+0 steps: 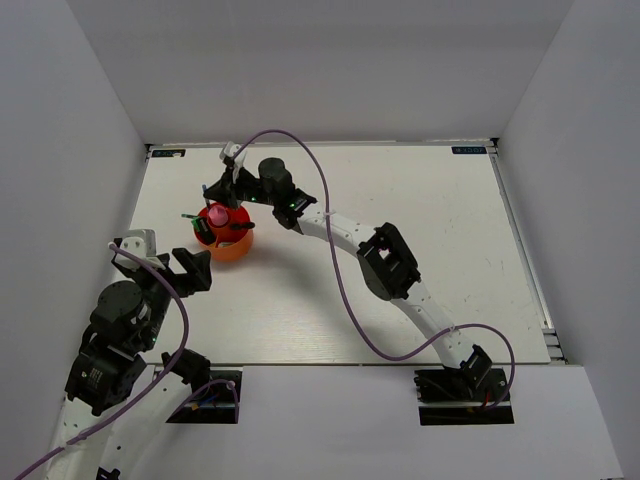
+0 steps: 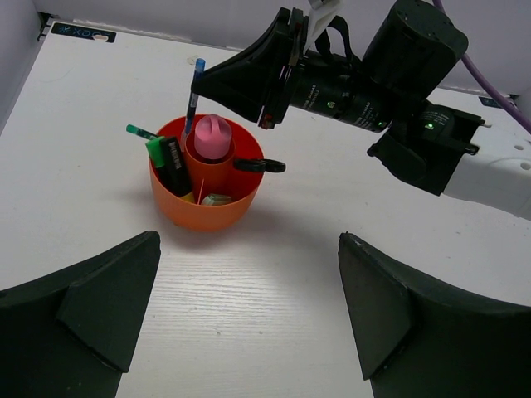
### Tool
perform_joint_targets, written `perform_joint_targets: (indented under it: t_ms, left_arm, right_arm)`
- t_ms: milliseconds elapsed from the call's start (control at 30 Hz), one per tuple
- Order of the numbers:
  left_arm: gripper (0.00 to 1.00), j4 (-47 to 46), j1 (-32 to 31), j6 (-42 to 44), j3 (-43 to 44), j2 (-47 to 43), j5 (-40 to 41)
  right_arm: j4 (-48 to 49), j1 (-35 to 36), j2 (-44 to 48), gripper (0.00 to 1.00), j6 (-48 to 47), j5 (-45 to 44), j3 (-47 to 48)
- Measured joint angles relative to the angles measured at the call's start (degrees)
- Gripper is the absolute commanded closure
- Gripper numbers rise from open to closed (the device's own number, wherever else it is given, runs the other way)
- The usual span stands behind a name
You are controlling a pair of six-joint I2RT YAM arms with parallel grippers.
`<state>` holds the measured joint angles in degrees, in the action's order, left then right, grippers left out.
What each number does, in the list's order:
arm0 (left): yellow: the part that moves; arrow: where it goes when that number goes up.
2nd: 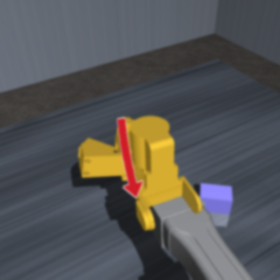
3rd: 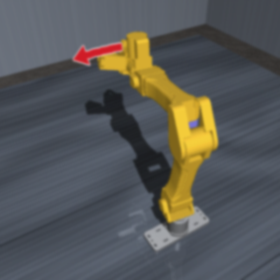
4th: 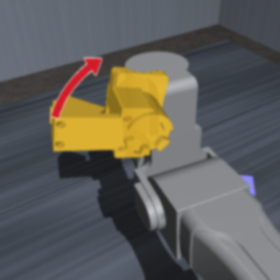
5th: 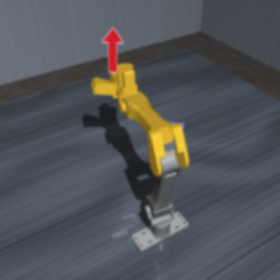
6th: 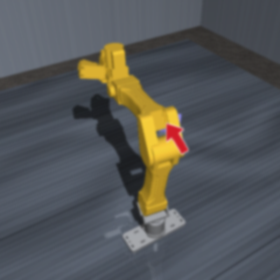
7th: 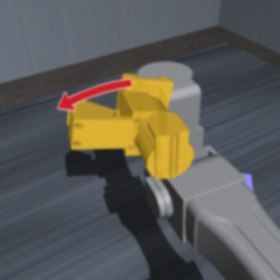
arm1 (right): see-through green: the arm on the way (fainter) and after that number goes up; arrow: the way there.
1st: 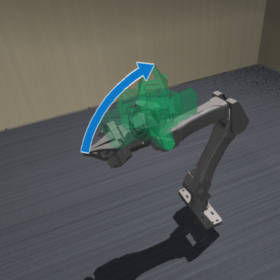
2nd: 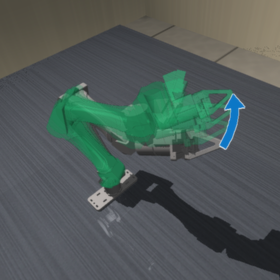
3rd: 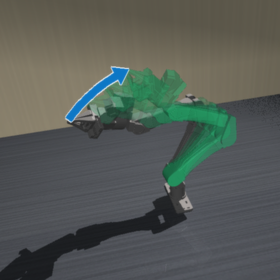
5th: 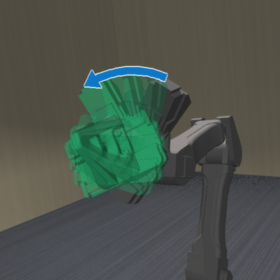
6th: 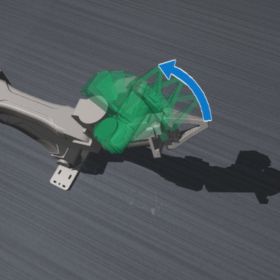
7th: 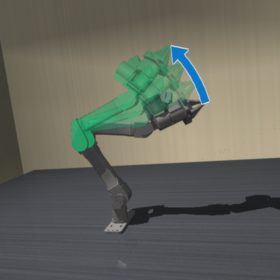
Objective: Sort the stationery into containers
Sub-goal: Place the stationery into the container
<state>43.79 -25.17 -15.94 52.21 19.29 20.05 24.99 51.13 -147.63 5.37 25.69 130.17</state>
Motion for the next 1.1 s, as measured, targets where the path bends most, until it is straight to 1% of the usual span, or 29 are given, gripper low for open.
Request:
perform_joint_targets:
  t_ms: [133,333,500,700,800,1000,1033,1100]
  left_arm:
    - [0.01,0.2,0.0,0.0,0.0,0.0,0.2]
    - [0.01,0.8,0.0,0.0,0.0,0.0,0.3]
    - [0.01,0.8,0.0,0.0,0.0,0.0,0.3]
    - [0.01,0.9,0.0,0.0,0.0,0.0,0.3]
    - [0.01,0.9,0.0,0.0,0.0,0.0,0.3]
    - [0.01,1.1,0.0,0.0,0.0,-0.1,0.3]
    - [0.01,1.2,0.0,0.0,0.0,-0.1,0.3]
    - [0.01,1.2,0.0,0.0,0.0,-0.1,0.3]
  right_arm:
    - [0.0,0.0,0.0,0.95,0.0,0.0,-0.2]
    - [-0.2,0.0,0.0,0.94,-0.1,0.0,-0.4]
    - [-0.7,0.0,0.0,0.9,-0.2,0.0,-0.8]
    - [-0.9,0.0,0.0,0.8,-0.5,0.0,-0.9]
    - [-0.9,0.0,0.0,0.7,-0.6,0.0,-1.3]
    - [-1.1,0.0,0.0,0.58,-1.0,0.0,-1.6]
    - [-1.1,0.0,0.0,0.53,-1.0,0.0,-1.6]
    - [-1.1,0.0,0.0,0.47,-1.0,0.0,-1.6]
